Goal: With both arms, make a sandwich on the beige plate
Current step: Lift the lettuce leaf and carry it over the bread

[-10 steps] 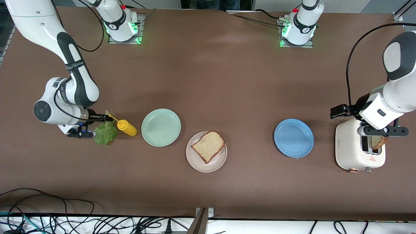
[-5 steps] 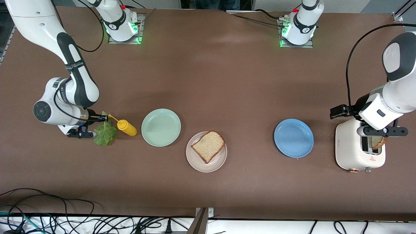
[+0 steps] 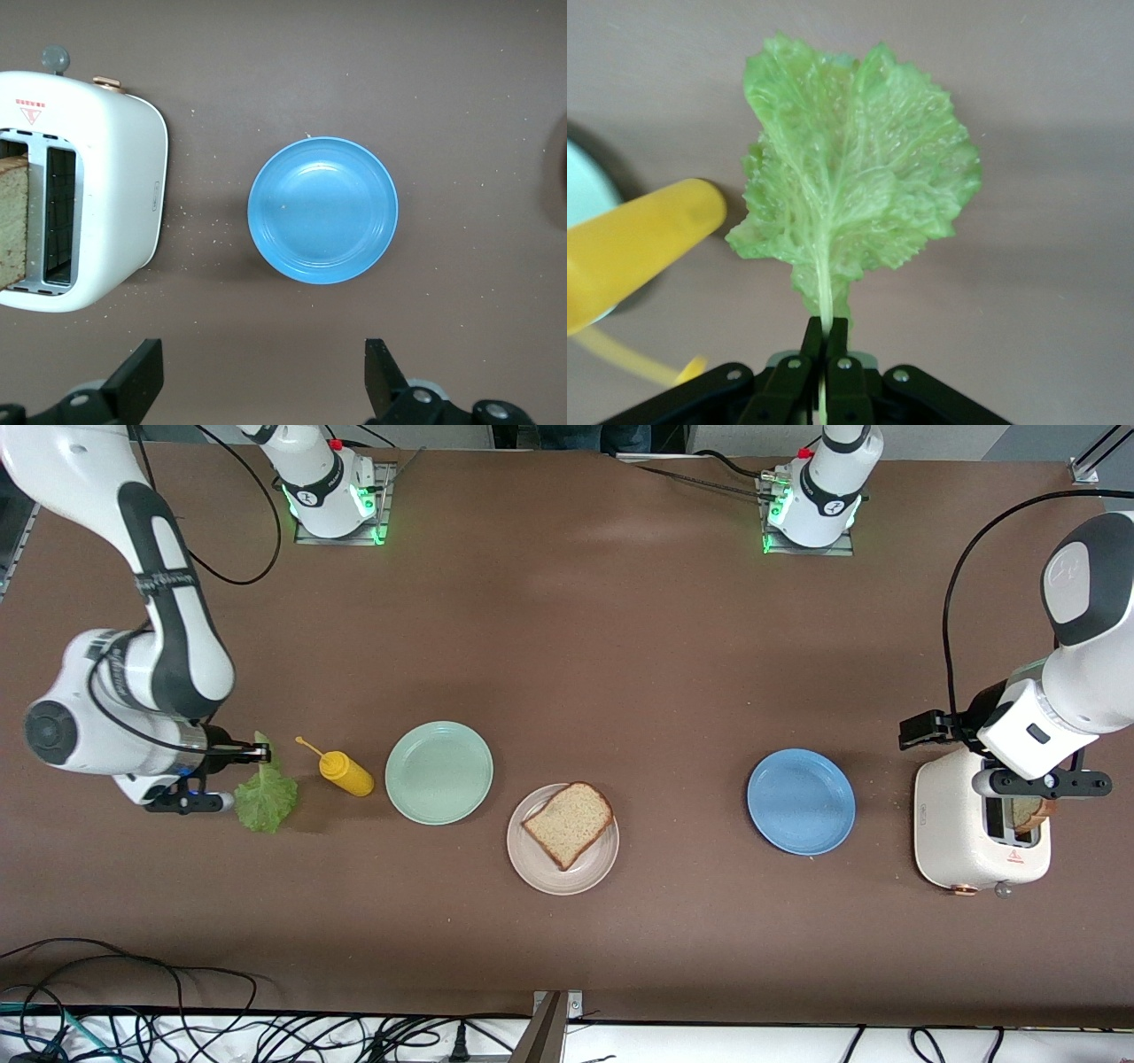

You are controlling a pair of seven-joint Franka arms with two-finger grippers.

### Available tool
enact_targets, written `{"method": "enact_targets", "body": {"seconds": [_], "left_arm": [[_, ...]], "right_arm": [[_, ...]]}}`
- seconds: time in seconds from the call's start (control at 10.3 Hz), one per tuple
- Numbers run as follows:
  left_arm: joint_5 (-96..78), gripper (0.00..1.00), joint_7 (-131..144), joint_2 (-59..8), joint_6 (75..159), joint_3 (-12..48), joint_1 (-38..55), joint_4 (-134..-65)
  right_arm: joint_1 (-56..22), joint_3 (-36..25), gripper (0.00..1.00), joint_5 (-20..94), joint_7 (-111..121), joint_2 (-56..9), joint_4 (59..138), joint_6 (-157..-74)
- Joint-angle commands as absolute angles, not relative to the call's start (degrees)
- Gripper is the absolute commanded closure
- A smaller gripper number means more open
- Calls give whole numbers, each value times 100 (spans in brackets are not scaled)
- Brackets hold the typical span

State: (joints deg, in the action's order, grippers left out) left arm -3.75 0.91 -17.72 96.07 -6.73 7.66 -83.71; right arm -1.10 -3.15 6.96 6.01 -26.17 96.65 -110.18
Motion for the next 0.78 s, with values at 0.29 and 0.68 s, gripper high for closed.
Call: {"method": "enact_targets", "body": {"seconds": [0.29,0.68], "left_arm": [[-387,0,-9,-1731,9659,-685,809,-8376],[-387,0,-9,-1731,9668,-677,809,-8376]], "right_arm": [[-192,-256,100,571,-258,-2637,7984,-9275],[-1535,-202,100,633,-2894,-2768,7840,-9735]]}}
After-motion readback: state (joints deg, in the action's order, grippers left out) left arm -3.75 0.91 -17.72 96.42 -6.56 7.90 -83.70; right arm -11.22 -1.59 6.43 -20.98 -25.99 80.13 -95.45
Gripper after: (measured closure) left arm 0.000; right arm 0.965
